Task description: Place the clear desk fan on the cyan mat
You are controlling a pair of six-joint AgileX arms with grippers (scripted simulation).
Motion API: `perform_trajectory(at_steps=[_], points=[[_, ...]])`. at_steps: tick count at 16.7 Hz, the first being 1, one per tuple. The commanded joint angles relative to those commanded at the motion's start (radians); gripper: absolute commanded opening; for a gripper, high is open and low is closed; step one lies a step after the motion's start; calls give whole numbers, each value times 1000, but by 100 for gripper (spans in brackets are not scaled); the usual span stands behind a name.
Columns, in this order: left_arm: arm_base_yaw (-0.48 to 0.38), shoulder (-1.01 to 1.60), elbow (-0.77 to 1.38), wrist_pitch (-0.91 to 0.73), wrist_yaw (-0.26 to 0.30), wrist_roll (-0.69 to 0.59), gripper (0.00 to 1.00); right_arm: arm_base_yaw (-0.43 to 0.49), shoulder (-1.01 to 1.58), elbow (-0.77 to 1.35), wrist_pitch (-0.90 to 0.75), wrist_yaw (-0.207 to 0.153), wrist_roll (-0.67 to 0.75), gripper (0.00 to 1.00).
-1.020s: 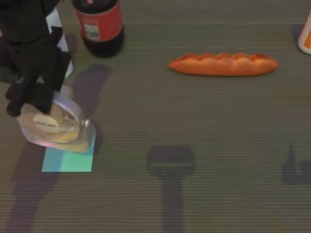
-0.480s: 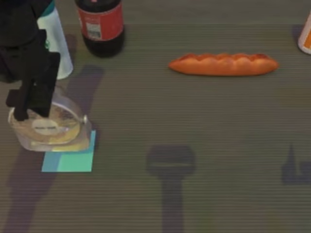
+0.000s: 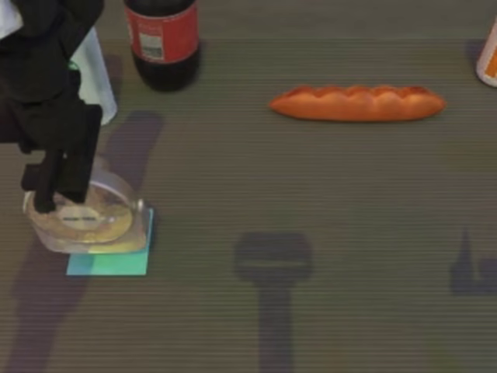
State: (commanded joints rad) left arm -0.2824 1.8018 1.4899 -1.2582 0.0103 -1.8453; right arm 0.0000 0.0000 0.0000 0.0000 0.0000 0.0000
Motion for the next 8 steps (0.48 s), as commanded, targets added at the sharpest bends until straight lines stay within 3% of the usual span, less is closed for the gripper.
perform_trajectory(at_steps=[4, 8], points=[[1, 0, -3, 3, 0, -1, 0, 0, 0, 0, 0, 0, 0, 100], [1, 0, -3, 3, 0, -1, 30, 0, 0, 0, 0, 0, 0, 100]])
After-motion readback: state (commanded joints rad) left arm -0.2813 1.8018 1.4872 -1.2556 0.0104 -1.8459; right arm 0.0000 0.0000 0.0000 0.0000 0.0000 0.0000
